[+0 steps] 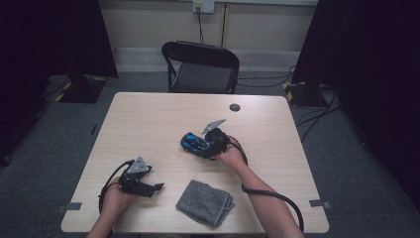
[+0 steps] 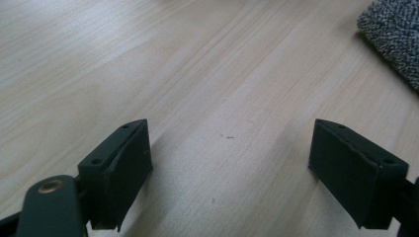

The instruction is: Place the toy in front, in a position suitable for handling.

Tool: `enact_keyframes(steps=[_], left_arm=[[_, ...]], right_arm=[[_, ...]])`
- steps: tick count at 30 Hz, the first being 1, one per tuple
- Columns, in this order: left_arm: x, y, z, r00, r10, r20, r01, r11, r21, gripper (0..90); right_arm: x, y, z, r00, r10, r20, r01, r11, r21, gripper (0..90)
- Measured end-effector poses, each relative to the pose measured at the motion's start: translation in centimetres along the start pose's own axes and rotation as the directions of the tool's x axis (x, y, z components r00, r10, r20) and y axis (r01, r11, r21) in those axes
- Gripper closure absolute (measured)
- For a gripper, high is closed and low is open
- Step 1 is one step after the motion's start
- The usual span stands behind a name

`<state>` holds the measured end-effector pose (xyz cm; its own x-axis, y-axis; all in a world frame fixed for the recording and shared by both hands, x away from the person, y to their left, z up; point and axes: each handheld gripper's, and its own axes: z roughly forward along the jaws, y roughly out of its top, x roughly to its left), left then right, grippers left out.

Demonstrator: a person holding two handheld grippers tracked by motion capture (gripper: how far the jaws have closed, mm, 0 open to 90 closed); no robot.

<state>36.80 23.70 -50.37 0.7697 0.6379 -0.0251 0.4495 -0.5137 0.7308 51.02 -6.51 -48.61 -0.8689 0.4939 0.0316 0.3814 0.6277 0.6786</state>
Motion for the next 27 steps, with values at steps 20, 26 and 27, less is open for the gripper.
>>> enact_keyframes(steps=[20, 26, 27], left_arm=[[-0.1, 0.1, 0.1, 0.9999, -0.008, -0.011, 0.008, 1.0, -0.003, 16.0], [-0.1, 0.1, 0.1, 0.9999, -0.006, -0.011, 0.006, 1.0, -0.002, 15.5], [-0.1, 0.1, 0.1, 0.9999, -0.006, -0.01, 0.006, 1.0, -0.001, 15.4]], right_arm=[[0.8, -4.1, -1.9, 0.984, 0.13, 0.122, -0.125, 0.991, -0.043, 23.9], [1.2, -4.4, -2.6, 0.9854, 0.108, 0.132, -0.095, 0.991, -0.098, 15.0], [1.2, -4.4, -2.8, 0.9873, 0.106, 0.119, -0.095, 0.991, -0.097, 15.0]])
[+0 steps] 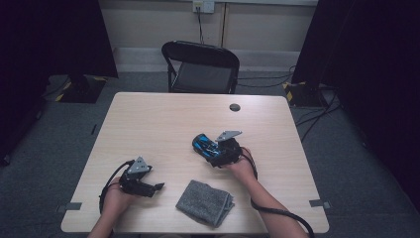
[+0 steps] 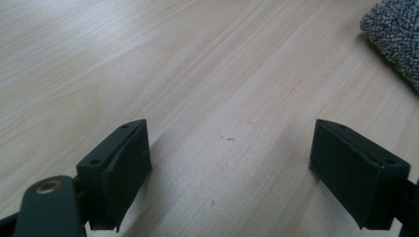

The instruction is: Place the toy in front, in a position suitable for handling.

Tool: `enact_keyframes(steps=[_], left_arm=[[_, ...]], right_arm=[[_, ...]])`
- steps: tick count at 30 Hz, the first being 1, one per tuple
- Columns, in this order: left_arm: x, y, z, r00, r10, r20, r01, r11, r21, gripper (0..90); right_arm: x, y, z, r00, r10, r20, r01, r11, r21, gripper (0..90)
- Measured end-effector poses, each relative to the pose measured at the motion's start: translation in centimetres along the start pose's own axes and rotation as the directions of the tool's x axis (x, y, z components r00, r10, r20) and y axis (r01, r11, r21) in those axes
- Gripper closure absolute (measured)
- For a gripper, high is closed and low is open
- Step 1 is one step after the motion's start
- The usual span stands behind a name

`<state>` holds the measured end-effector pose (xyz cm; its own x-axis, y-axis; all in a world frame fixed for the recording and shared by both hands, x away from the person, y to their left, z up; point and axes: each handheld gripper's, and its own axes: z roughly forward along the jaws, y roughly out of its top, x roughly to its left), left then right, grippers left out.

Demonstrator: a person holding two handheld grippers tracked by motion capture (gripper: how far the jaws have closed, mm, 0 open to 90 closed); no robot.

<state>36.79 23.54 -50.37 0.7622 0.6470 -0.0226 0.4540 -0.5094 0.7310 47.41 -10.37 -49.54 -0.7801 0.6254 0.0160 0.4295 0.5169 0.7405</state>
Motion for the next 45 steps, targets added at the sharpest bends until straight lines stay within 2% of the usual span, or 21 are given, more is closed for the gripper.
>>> enact_keyframes(steps=[2, 5, 8, 9, 14, 16, 23, 24, 25, 33, 35, 38, 39, 40, 42, 44, 45], left_arm=[[0.0, 0.0, 0.0, 1.0, 0.0, -0.001, 0.0, 1.0, 0.0, 15.4], [0.0, 0.0, 0.0, 1.0, -0.001, -0.002, 0.001, 1.0, 0.0, 15.4], [0.0, 0.0, 0.0, 1.0, -0.002, -0.002, 0.002, 1.0, 0.0, 15.4], [0.0, 0.0, 0.0, 1.0, -0.004, -0.002, 0.004, 1.0, 0.0, 15.4], [-0.1, 0.0, 0.0, 1.0, -0.005, -0.001, 0.005, 1.0, 0.0, 15.3], [0.0, 0.0, 0.0, 1.0, -0.005, 0.0, 0.005, 1.0, -0.001, 15.3], [-0.1, 0.0, 0.0, 1.0, -0.007, -0.002, 0.007, 1.0, 0.0, 15.3], [-0.1, 0.0, 0.0, 1.0, -0.008, -0.002, 0.008, 1.0, -0.002, 15.3], [-0.1, 0.0, 0.0, 1.0, -0.006, -0.002, 0.006, 1.0, 0.0, 15.3], [-0.4, 0.0, 0.0, 0.9999, 0.001, 0.011, -0.001, 1.0, -0.006, 16.3], [-0.5, 0.0, -0.1, 0.9999, -0.006, 0.013, 0.006, 1.0, -0.003, 16.7], [-0.7, 0.5, -0.1, 0.9983, -0.045, 0.036, 0.045, 0.999, 0.006, 23.7], [-0.9, 0.7, -0.1, 0.9982, -0.047, 0.037, 0.046, 0.9988, 0.015, 26.9], [-1.1, 1.0, 0.0, 0.9969, -0.053, 0.058, 0.052, 0.9984, 0.021, 29.8], [-1.7, 1.6, -0.1, 0.9952, -0.036, 0.091, 0.036, 0.9994, -0.001, 36.9], [-2.8, 2.6, -0.2, 0.992, 0.003, 0.126, 0.001, 0.9995, -0.032, 33.8], [-3.6, 3.2, -0.4, 0.988, 0.038, 0.15, -0.031, 0.9984, -0.046, 32.5]], right_arm=[[0.1, -0.4, -0.5, 0.9997, -0.023, 0.001, 0.023, 1.0, 0.015, 15.0], [0.0, -1.1, -1.3, 0.9999, -0.01, -0.006, 0.01, 1.0, 0.007, 15.0], [0.1, -1.7, -1.9, 0.9998, -0.022, 0.0, 0.022, 1.0, 0.004, 15.0], [0.1, -2.4, -2.3, 0.9995, -0.027, 0.014, 0.027, 1.0, 0.01, 15.1], [-0.3, -3.6, -2.6, 0.9996, -0.019, 0.021, 0.018, 1.0, 0.01, 15.5], [-0.5, -3.7, -2.7, 0.9999, -0.007, 0.015, 0.007, 1.0, 0.0, 15.4], [-0.6, -4.0, -3.2, 0.9994, -0.034, 0.01, 0.034, 0.999, 0.025, 15.2], [-0.7, -4.1, -3.3, 0.9995, -0.031, 0.006, 0.031, 0.999, 0.027, 15.2], [-0.7, -4.5, -3.5, 0.9995, -0.026, -0.019, 0.026, 0.999, 0.023, 15.1], [-0.8, -4.6, -3.6, 0.9999, -0.014, -0.004, 0.015, 1.0, 0.019, 15.6], [-0.8, -4.5, -3.5, 0.9997, -0.021, -0.015, 0.022, 1.0, 0.02, 15.5], [-0.9, -4.5, -3.5, 0.9994, -0.027, -0.023, 0.027, 0.999, 0.019, 15.6], [-0.9, -4.4, -3.5, 0.9994, -0.027, -0.022, 0.027, 0.999, 0.019, 16.0], [-0.9, -4.4, -3.5, 0.9994, -0.028, -0.022, 0.029, 0.999, 0.017, 17.0], [-0.9, -4.5, -3.5, 0.9989, -0.034, -0.032, 0.034, 0.999, 0.012, 18.8], [-0.9, -4.5, -3.5, 0.9991, -0.033, -0.025, 0.033, 0.999, 0.012, 19.3], [-0.9, -4.5, -3.5, 0.9991, -0.033, -0.026, 0.033, 0.999, 0.011, 19.4]])
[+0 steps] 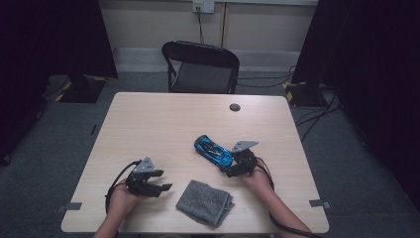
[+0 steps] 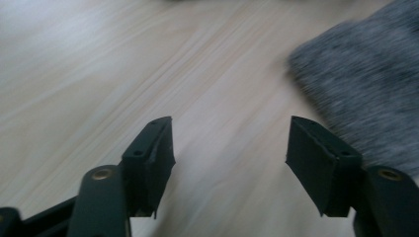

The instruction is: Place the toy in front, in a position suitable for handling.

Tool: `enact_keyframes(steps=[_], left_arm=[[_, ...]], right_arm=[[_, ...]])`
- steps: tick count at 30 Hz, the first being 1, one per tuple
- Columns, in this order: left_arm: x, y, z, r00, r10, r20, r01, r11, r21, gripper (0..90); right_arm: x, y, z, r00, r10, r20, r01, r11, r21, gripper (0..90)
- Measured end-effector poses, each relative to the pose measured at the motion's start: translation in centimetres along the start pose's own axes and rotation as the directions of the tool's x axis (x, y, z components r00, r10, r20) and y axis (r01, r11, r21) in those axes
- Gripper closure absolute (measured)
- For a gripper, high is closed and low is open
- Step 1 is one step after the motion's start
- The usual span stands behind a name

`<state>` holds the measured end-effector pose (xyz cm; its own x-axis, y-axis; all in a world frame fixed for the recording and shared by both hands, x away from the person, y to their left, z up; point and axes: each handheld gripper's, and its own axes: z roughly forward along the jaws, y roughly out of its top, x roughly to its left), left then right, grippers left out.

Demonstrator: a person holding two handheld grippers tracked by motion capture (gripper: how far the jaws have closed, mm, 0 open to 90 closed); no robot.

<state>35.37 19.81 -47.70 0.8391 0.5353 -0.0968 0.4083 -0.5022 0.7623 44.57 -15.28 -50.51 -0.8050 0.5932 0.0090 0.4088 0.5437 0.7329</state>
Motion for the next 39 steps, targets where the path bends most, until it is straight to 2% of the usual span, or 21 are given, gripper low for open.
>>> enact_keyframes(steps=[1, 3, 7, 10, 14, 18, 19, 20, 22, 25, 28, 32, 34, 39], left_arm=[[-0.8, 0.6, 0.1, 0.9991, 0.035, 0.022, -0.035, 0.9994, -0.006, 31.9], [-2.3, 1.6, 0.5, 0.9947, 0.076, 0.069, -0.076, 0.9971, -0.008, 30.6], [-4.4, 3.0, 1.9, 0.9799, 0.156, 0.125, -0.158, 0.9873, 0.011, 31.0], [-5.1, 3.5, 3.1, 0.9715, 0.182, 0.152, -0.188, 0.9818, 0.027, 32.4], [-5.4, 3.5, 4.3, 0.9661, 0.191, 0.173, -0.206, 0.9758, 0.072, 33.1], [-5.3, 3.1, 4.9, 0.9667, 0.188, 0.174, -0.208, 0.9727, 0.103, 33.7], [-5.2, 3.1, 5.0, 0.9688, 0.176, 0.174, -0.199, 0.972, 0.125, 33.9], [-5.1, 3.0, 5.1, 0.9733, 0.148, 0.176, -0.171, 0.977, 0.127, 34.1], [-5.1, 2.9, 5.3, 0.9728, 0.151, 0.176, -0.175, 0.9753, 0.134, 34.4], [-5.3, 2.9, 5.4, 0.969, 0.184, 0.165, -0.208, 0.9676, 0.143, 35.3], [-5.5, 2.9, 5.5, 0.9698, 0.189, 0.154, -0.213, 0.9644, 0.156, 36.3], [-5.7, 3.0, 5.5, 0.9737, 0.184, 0.135, -0.205, 0.9639, 0.17, 38.5], [-5.8, 3.1, 5.4, 0.9748, 0.18, 0.132, -0.202, 0.9618, 0.184, 41.7], [-5.6, 3.2, 5.2, 0.9798, 0.157, 0.124, -0.179, 0.9647, 0.193, 56.3]], right_arm=[[0.0, 0.0, 0.0, 1.0, 0.0, 0.0, 0.0, 1.0, 0.0, 19.4], [0.0, 0.0, 0.0, 1.0, 0.0, 0.001, 0.0, 1.0, 0.0, 19.5], [0.0, 0.0, 0.0, 1.0, 0.001, 0.0, -0.001, 1.0, -0.001, 19.8], [0.0, 0.0, 0.0, 1.0, 0.001, 0.0, -0.001, 1.0, -0.001, 19.8], [0.0, 0.0, 0.0, 1.0, 0.001, 0.002, -0.001, 1.0, -0.001, 20.0], [0.0, 0.0, 0.0, 1.0, 0.001, 0.002, -0.001, 1.0, -0.001, 20.0], [0.0, 0.0, 0.0, 1.0, 0.001, 0.002, -0.001, 1.0, -0.001, 20.0], [0.0, 0.0, 0.0, 1.0, 0.001, 0.002, -0.001, 1.0, -0.001, 20.0], [0.0, 0.0, 0.0, 1.0, 0.001, 0.002, -0.001, 1.0, -0.001, 20.0], [0.0, 0.0, 0.0, 1.0, 0.001, 0.002, -0.001, 1.0, -0.001, 20.0], [0.0, 0.0, 0.0, 1.0, 0.001, 0.002, -0.001, 1.0, -0.001, 20.0], [0.0, 0.0, 0.0, 1.0, 0.001, 0.002, -0.001, 1.0, -0.001, 20.0], [0.0, 0.0, 0.0, 1.0, 0.001, 0.002, -0.001, 1.0, -0.001, 20.0], [0.0, 0.0, 0.0, 1.0, 0.001, 0.002, -0.001, 1.0, -0.001, 20.0]])
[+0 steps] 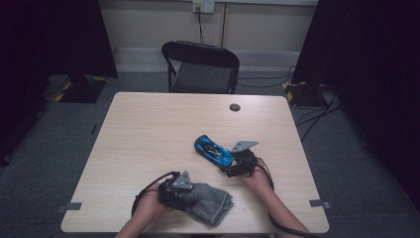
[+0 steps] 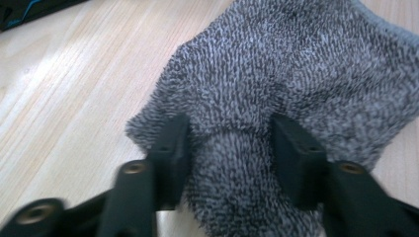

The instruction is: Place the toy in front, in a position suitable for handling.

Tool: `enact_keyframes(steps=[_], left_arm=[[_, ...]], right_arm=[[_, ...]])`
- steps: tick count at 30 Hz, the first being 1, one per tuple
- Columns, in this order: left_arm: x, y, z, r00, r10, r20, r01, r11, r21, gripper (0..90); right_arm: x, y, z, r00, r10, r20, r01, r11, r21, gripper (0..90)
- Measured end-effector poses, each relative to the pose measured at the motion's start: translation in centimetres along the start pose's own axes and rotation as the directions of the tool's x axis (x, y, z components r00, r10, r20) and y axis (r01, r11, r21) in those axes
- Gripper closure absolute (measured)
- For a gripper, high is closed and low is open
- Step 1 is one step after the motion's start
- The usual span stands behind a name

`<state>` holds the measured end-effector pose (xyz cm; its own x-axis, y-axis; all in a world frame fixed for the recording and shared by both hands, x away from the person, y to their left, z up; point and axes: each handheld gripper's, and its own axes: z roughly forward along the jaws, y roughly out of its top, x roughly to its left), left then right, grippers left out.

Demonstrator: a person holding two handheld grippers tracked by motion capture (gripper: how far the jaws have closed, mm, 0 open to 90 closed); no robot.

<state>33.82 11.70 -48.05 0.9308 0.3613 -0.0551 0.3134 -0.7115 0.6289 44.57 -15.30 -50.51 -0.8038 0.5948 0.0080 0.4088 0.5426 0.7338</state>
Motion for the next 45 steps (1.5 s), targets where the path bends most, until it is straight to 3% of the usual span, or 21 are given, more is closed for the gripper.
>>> enact_keyframes(steps=[3, 8, 15, 19, 26, 34, 39, 41, 45], left_arm=[[0.0, 0.1, -0.1, 0.9999, -0.012, -0.003, 0.012, 0.9999, 0.01, 61.2], [-0.1, 0.7, -0.1, 0.9953, -0.09, -0.037, 0.091, 0.9947, 0.048, 70.1], [0.1, 0.6, -0.4, 0.9937, -0.108, -0.03, 0.11, 0.9927, 0.05, 72.1], [0.2, 0.5, -0.5, 0.9894, -0.142, -0.028, 0.143, 0.9889, 0.04, 72.5], [0.5, 0.4, -1.0, 0.9853, -0.16, -0.061, 0.162, 0.9865, 0.027, 73.4], [1.4, 0.0, -2.4, 0.9732, -0.21, -0.094, 0.209, 0.9778, -0.019, 73.5], [2.0, -0.3, -3.2, 0.9657, -0.246, -0.082, 0.242, 0.9687, -0.054, 73.8], [2.3, -0.3, -3.5, 0.9606, -0.263, -0.091, 0.257, 0.9638, -0.071, 73.9], [3.0, -0.6, -4.3, 0.9437, -0.312, -0.109, 0.303, 0.9481, -0.097, 74.0]], right_arm=[[0.0, 0.0, 0.0, 1.0, 0.0, 0.0, 0.0, 1.0, 0.0, 20.0], [0.0, 0.0, 0.0, 1.0, 0.0, 0.0, 0.0, 1.0, 0.0, 20.0], [0.0, 0.0, 0.0, 1.0, 0.001, 0.0, -0.001, 1.0, 0.0, 20.0], [0.0, 0.0, 0.0, 1.0, 0.001, 0.0, -0.001, 1.0, 0.0, 20.0], [0.0, 0.0, 0.0, 1.0, 0.001, 0.0, -0.001, 1.0, 0.0, 20.0], [0.0, 0.0, 0.0, 1.0, 0.001, 0.001, -0.001, 1.0, 0.0, 20.0], [0.0, 0.0, 0.0, 1.0, 0.002, 0.0, -0.002, 1.0, 0.0, 20.0], [0.0, 0.0, 0.0, 1.0, 0.001, 0.0, -0.001, 1.0, -0.001, 20.8], [0.0, 0.0, -0.1, 0.9999, -0.002, -0.01, 0.002, 1.0, -0.003, 22.5]])
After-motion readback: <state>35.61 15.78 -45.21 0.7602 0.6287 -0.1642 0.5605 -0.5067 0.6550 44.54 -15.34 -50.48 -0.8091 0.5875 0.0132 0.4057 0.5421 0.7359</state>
